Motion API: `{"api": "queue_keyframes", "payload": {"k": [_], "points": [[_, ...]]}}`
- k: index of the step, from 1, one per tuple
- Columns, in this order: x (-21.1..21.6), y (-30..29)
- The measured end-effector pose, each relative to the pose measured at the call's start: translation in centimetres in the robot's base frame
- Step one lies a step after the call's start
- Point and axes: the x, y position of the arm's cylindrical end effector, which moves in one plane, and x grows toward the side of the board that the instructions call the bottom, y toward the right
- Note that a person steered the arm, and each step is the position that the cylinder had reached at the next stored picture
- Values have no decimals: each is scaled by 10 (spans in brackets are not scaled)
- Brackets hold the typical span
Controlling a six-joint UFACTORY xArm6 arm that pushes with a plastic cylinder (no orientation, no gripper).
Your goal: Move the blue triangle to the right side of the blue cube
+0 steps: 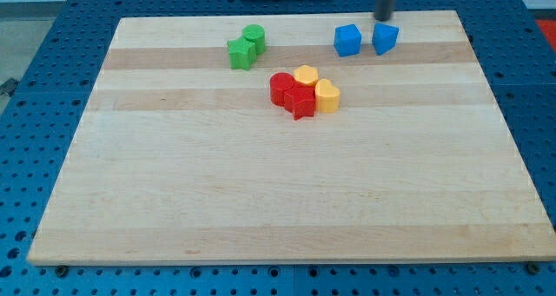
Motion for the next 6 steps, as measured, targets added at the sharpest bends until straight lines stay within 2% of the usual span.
{"api": "queue_keyframes", "payload": {"k": [1, 2, 6], "points": [[27, 55], [35, 65], [35, -53]]}}
